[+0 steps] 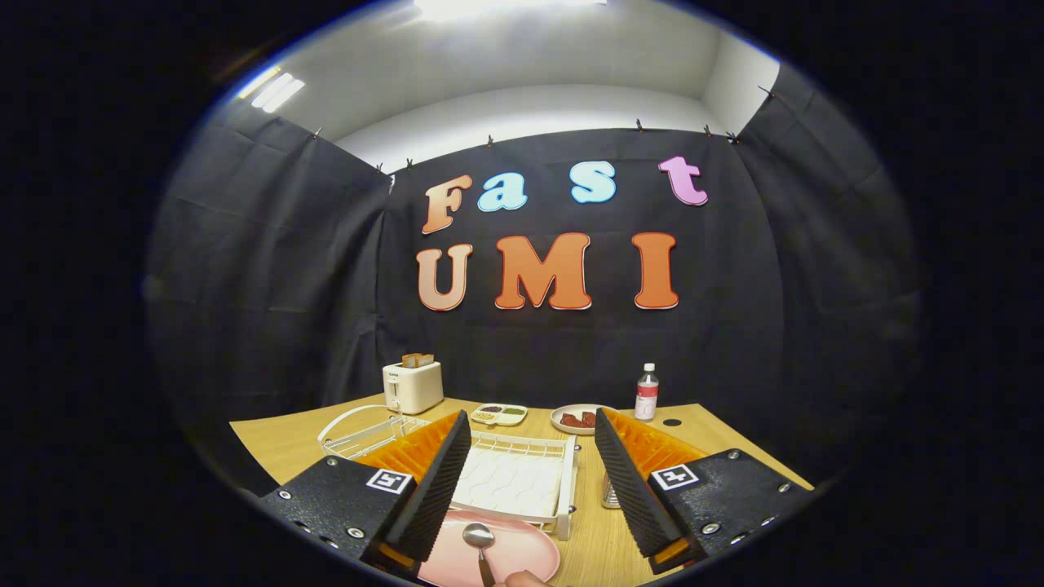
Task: Take the plate from the dish rack, then take the spoon from the basket and place it into the plate.
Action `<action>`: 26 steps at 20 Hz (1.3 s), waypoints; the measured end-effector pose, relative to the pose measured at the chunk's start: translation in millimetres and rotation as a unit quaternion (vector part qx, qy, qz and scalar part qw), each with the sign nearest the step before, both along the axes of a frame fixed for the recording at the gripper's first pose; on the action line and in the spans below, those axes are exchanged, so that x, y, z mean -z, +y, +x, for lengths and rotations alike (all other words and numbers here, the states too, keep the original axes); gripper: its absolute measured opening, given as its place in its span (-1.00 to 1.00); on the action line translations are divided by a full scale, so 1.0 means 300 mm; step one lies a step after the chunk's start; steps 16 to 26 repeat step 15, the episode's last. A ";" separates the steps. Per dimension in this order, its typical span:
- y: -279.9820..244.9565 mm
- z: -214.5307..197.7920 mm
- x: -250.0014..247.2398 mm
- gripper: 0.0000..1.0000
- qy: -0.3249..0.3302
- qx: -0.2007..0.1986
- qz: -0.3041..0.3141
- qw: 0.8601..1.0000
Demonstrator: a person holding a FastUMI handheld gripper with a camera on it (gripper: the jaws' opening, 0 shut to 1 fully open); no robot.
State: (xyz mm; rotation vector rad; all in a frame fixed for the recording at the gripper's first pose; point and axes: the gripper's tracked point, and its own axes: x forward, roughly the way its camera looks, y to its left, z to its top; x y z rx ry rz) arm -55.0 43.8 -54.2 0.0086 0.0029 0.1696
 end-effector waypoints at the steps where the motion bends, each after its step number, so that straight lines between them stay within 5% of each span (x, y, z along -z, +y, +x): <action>1: 0.006 0.000 -0.018 0.82 -0.005 0.001 -0.004 1.000; 26: 0.043 -0.008 -0.089 0.83 -0.015 0.018 0.038 0.999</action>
